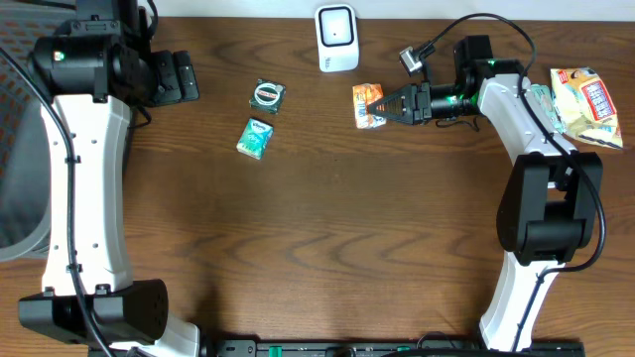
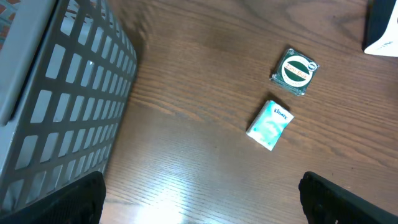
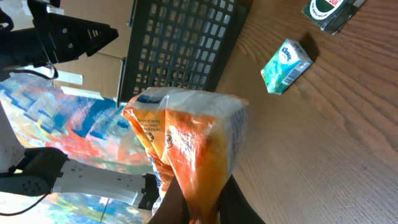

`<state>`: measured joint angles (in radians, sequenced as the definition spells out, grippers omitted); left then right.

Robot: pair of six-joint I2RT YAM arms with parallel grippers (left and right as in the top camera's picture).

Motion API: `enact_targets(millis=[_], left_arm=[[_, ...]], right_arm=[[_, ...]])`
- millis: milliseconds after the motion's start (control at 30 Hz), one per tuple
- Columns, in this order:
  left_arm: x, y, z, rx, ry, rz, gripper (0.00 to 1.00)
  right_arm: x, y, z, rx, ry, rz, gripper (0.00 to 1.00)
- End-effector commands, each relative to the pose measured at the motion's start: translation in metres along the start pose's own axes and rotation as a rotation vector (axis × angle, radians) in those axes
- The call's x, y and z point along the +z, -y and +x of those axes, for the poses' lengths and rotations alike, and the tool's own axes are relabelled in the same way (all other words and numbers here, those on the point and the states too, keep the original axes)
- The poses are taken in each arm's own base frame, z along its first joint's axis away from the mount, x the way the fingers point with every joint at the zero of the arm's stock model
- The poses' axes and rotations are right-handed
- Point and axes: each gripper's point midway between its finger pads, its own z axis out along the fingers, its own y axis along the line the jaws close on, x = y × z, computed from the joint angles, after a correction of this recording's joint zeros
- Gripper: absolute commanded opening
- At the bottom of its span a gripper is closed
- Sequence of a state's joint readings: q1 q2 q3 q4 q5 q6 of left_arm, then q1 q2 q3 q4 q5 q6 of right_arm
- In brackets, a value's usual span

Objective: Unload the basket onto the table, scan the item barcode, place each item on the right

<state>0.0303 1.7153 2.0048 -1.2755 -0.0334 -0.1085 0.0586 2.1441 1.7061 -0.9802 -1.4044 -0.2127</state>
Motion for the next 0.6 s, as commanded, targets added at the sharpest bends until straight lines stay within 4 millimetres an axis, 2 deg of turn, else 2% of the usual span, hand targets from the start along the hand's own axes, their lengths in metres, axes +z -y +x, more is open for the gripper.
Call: enact_targets(millis=[0, 567], left_arm=[[0.0029, -0.0043, 0.0006, -0.012, -0.006, -0.019, 0.98], [0.0029, -0.0043, 0.0006, -0.012, -0.006, -0.019, 0.98]], right_arm=[[0.0025, -0.0143, -0.0004, -0.031, 0.003, -0.048, 0.01], [0.0092, -0.0142, 0.0017, -0.048, -0.013, -0.042, 0.01]])
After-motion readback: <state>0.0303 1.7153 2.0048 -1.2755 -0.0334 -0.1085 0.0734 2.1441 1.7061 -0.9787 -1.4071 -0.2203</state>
